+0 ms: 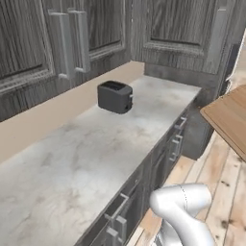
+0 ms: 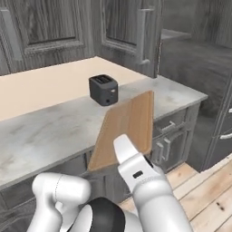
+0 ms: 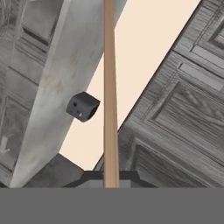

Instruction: Move the cutting board and knife to the sink. Then move spray from the cabinet to the counter.

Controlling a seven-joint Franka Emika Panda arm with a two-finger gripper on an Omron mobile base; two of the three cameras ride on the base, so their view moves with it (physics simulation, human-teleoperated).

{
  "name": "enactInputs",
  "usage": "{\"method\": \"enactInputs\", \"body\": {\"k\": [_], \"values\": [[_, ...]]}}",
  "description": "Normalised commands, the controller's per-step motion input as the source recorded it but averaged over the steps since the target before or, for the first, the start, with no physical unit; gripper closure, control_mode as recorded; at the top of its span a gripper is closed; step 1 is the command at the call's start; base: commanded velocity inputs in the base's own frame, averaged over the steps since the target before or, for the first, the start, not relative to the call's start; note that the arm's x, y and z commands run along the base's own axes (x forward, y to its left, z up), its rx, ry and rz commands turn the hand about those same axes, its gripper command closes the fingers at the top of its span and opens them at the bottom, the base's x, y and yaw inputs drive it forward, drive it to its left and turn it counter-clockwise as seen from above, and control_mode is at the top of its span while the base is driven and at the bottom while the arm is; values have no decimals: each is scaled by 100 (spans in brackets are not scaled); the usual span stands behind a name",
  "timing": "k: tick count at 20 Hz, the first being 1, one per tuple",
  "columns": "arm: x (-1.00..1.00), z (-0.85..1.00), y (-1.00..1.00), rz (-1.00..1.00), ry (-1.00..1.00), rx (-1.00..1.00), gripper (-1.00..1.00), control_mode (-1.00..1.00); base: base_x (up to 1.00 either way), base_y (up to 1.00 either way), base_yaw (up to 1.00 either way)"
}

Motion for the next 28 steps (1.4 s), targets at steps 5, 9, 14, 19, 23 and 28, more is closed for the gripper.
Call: {"method": "enactInputs", "body": {"k": [5,9,14,19,23,28], "values": [[0,0,0,0,0,0,100,100,-7,-13,-53],[0,0,0,0,0,0,100,100,-2,-12,-55],[0,0,0,0,0,0,100,100,-4,-16,-55],[0,0,0,0,0,0,100,100,-1,-12,-54],[0,0,0,0,0,0,100,100,0,0,-52],[0,0,0,0,0,0,100,100,7,0,-50]]}}
